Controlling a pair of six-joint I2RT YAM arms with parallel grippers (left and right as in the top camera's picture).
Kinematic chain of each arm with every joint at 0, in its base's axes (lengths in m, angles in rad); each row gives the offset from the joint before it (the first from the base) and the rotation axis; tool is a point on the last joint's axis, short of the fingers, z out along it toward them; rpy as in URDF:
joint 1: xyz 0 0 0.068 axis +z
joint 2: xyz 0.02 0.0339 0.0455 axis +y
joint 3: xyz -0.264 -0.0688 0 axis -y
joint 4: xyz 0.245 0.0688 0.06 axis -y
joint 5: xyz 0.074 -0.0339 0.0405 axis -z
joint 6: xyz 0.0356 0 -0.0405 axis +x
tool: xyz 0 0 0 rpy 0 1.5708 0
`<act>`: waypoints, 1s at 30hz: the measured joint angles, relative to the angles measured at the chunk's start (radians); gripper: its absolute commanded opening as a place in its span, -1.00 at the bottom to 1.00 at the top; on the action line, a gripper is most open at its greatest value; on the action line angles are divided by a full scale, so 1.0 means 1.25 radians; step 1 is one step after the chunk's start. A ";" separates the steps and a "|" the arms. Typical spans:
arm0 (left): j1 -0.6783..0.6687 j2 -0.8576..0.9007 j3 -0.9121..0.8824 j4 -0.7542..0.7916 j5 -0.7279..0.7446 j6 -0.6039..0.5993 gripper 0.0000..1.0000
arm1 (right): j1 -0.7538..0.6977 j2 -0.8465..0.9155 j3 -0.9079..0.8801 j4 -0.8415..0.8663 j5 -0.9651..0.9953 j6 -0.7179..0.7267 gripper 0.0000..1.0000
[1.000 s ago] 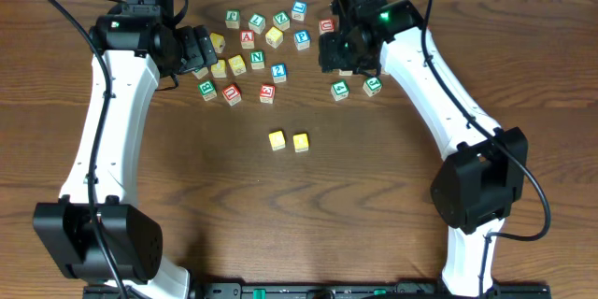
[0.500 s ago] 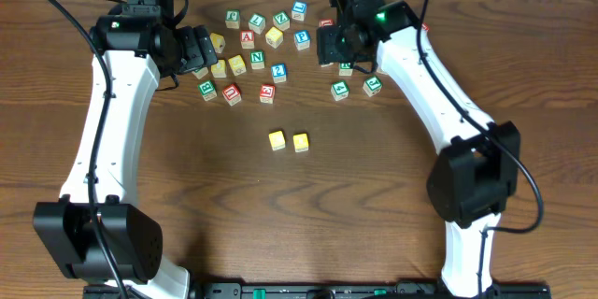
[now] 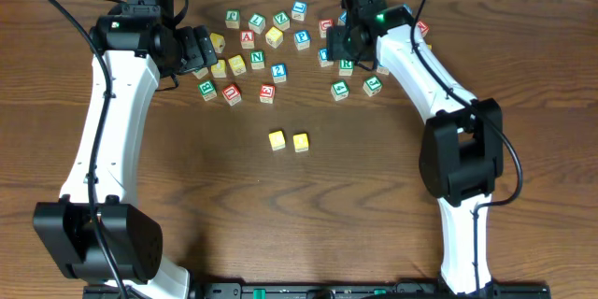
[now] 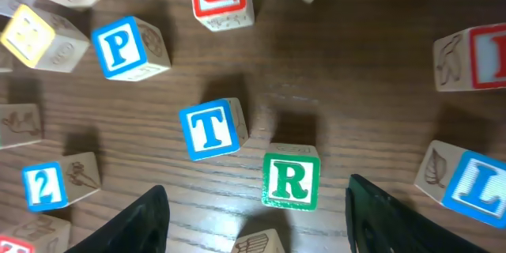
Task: Spell out CORL
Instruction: 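Release the O block and lift the right arm back toward the blocks, then lower the right gripper onto the green R block and close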
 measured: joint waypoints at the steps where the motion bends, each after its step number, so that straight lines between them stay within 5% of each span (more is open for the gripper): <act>1: 0.000 0.000 0.000 0.000 0.000 0.000 0.95 | 0.000 0.006 0.000 -0.001 0.000 0.000 0.33; 23: 0.000 0.000 0.000 0.000 0.000 0.000 0.95 | 0.000 0.075 0.000 0.017 0.030 0.001 0.11; 30: 0.000 0.000 0.000 -0.001 0.000 0.000 0.95 | 0.000 0.095 0.000 0.020 0.034 0.005 -0.22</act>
